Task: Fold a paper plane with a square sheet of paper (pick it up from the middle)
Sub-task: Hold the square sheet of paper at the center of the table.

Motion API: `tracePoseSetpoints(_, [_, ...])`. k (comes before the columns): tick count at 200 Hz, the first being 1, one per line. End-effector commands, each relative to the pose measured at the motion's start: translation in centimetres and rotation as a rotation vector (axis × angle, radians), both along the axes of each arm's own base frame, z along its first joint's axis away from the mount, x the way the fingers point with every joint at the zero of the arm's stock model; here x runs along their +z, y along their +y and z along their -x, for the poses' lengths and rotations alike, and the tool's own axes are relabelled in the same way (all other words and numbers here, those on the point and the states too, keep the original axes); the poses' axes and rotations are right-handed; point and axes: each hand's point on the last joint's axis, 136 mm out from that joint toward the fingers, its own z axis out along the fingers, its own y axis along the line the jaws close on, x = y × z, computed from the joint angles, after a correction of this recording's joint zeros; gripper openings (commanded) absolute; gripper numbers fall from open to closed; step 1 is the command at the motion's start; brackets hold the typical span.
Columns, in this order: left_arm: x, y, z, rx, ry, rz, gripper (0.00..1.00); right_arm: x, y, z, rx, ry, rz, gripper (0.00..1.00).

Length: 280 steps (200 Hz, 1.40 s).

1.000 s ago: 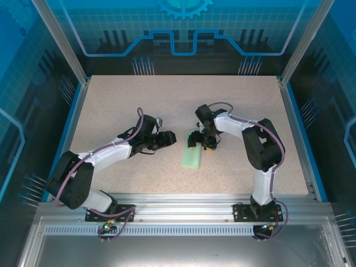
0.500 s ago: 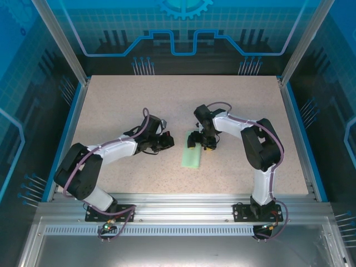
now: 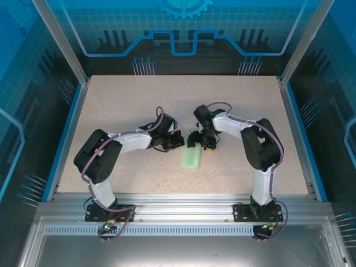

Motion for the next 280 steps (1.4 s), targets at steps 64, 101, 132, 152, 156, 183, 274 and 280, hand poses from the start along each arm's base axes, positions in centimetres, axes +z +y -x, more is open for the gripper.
tracePoseSetpoints(64, [-0.1,-1.6,-0.7,-0.004,0.032,0.03,0.0,-4.7,-3.9,2.7,-0.01,0.106,0.183,0.75])
tracePoseSetpoints(101, [-0.6,-1.8,-0.8,-0.008,0.049,0.026,0.0,-4.7,-3.9,2.8,-0.007,0.106,0.185,0.75])
tracePoseSetpoints(132, [-1.3,-1.9,-0.8,-0.008,0.064,0.02,0.0,-4.8,-3.9,2.8,-0.01,0.108,0.184,0.75])
tracePoseSetpoints(152, [-1.7,-2.1,-0.9,-0.01,0.076,0.013,0.0,-4.9,-3.9,2.8,-0.01,0.108,0.182,0.75])
tracePoseSetpoints(156, [-1.8,-2.1,-0.9,-0.011,0.078,0.013,0.0,-4.9,-3.9,2.8,-0.011,0.108,0.182,0.75])
tracePoseSetpoints(183, [-2.0,-2.5,-0.9,-0.019,0.081,0.017,0.0,-4.9,-3.9,2.9,-0.009,0.108,0.182,0.75])
tracePoseSetpoints(274, [-3.7,-2.5,-0.4,-0.027,0.126,0.001,0.0,-5.4,-3.8,3.0,-0.013,0.115,0.175,0.75])
tracePoseSetpoints(280, [-3.9,-2.5,-0.3,-0.024,0.132,-0.005,0.0,-5.4,-3.7,3.0,-0.013,0.115,0.174,0.75])
